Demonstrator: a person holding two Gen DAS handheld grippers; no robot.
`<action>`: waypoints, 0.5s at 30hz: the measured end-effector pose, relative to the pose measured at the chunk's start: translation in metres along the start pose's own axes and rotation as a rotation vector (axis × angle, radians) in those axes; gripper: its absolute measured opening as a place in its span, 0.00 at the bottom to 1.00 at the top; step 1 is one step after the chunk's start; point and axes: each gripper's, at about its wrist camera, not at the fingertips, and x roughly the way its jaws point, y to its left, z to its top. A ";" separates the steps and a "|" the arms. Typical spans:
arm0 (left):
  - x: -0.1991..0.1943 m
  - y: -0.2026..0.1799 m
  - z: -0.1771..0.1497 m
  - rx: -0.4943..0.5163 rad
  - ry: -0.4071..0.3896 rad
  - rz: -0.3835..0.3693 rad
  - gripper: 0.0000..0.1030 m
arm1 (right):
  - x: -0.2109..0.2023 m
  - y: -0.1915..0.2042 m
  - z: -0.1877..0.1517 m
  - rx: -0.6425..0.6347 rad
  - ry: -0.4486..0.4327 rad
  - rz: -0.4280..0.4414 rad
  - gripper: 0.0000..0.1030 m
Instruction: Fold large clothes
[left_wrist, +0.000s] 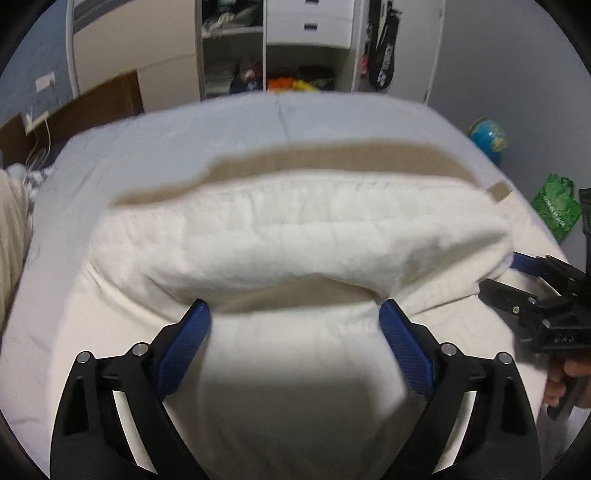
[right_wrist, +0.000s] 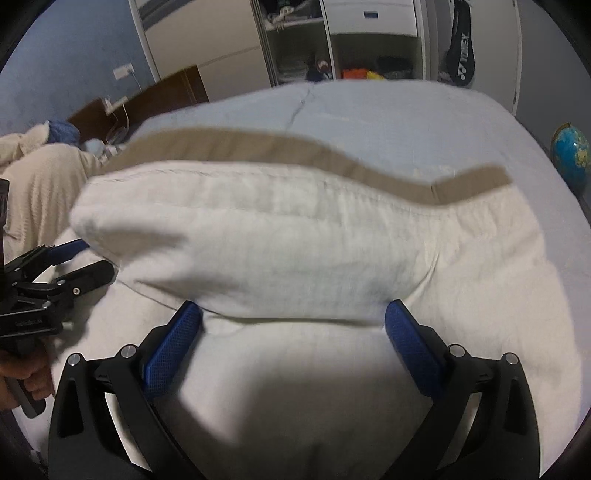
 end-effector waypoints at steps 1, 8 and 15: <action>-0.006 0.002 0.005 -0.001 -0.019 -0.004 0.86 | -0.004 0.002 0.005 0.003 -0.019 0.006 0.93; 0.005 0.018 0.045 -0.057 0.011 -0.001 0.87 | 0.001 0.012 0.058 0.028 -0.020 -0.017 0.93; 0.049 0.043 0.043 -0.115 0.136 0.008 0.95 | 0.041 0.006 0.072 -0.001 0.118 -0.056 0.93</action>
